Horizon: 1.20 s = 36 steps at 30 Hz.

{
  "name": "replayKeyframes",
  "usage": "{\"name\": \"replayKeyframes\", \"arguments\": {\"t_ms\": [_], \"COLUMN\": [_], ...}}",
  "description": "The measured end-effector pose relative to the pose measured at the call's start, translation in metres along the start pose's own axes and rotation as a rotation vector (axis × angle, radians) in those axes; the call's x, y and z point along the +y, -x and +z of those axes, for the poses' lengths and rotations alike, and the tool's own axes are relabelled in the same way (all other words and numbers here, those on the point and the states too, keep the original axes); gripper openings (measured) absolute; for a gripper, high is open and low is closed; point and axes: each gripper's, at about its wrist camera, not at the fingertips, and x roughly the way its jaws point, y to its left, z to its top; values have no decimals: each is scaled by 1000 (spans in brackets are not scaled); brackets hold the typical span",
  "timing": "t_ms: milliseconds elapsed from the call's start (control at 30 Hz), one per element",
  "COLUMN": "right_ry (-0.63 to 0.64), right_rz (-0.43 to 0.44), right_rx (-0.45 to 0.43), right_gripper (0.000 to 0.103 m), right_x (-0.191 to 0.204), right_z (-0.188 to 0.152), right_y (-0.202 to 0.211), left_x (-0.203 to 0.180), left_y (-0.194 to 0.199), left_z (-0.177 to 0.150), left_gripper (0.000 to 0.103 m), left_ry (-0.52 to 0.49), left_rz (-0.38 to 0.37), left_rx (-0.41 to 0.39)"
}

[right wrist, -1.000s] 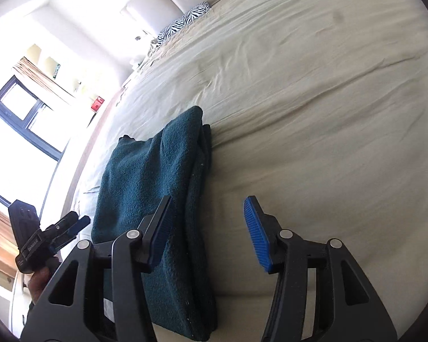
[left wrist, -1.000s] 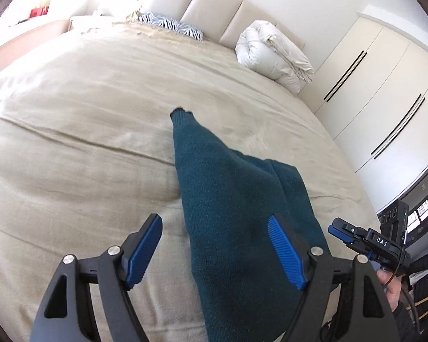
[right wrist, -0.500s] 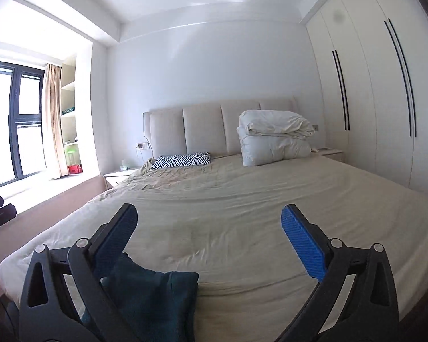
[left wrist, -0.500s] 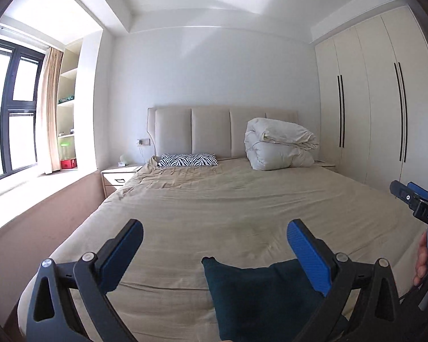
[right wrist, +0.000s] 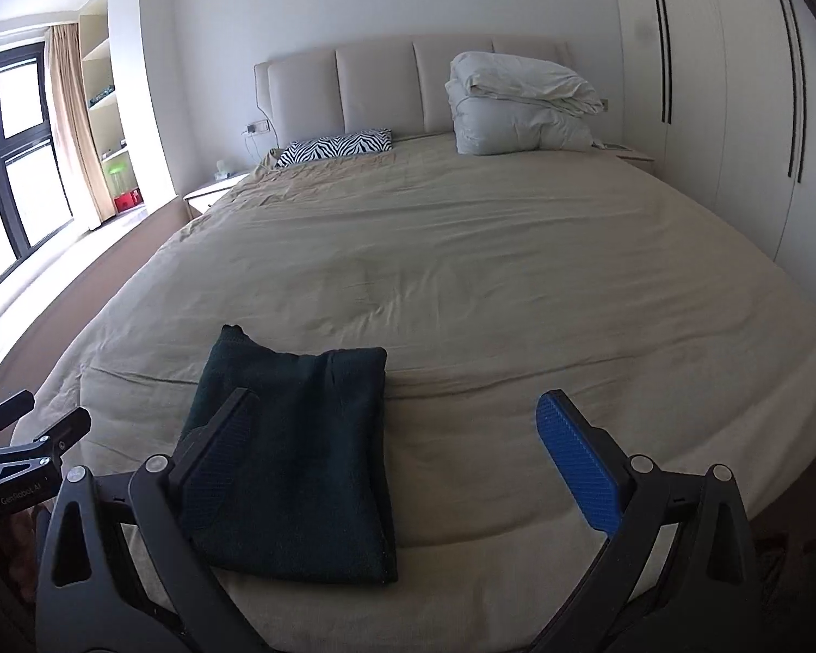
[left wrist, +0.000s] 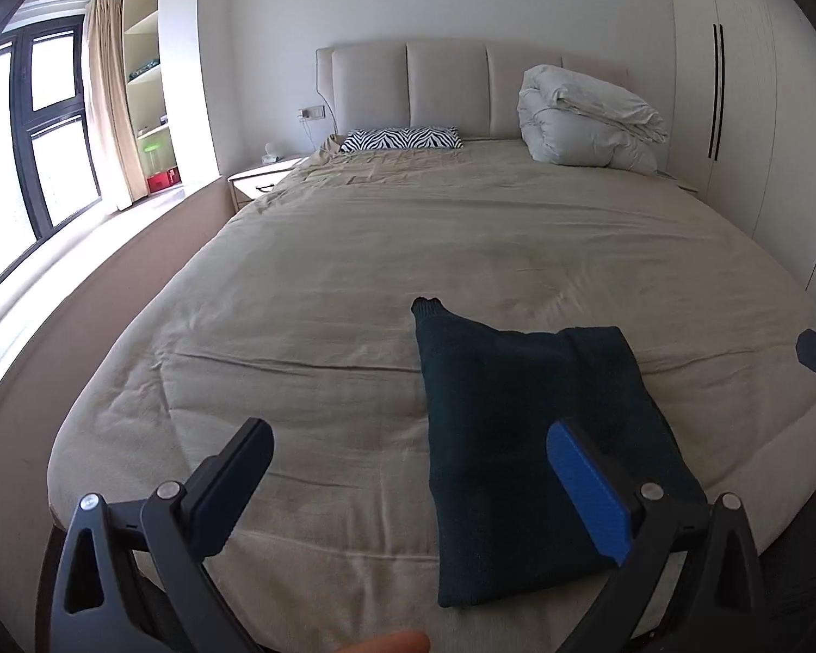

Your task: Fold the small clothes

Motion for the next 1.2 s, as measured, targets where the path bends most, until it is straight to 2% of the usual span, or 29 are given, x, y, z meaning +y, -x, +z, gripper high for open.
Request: {"name": "replayKeyframes", "arguments": {"t_ms": [100,300,600,1200], "right_ry": [-15,-34,-26,4], "right_rz": [-8,-19,-27,-26], "right_rx": [99,212,240,276], "right_gripper": [103,103,103,103], "right_x": [4,10,15,28], "right_z": [-17,-40,-47,-54], "right_y": [-25,-57,-67,-75], "left_x": [-9,-8,-5,-2], "left_y": [-16,-31,-41,-48], "left_z": [-19,-31,-31,-34], "left_gripper": [103,103,103,103], "left_ry": [-16,7,19,39], "left_rz": [-13,0,-2,-7], "left_rx": [97,198,242,261]}}
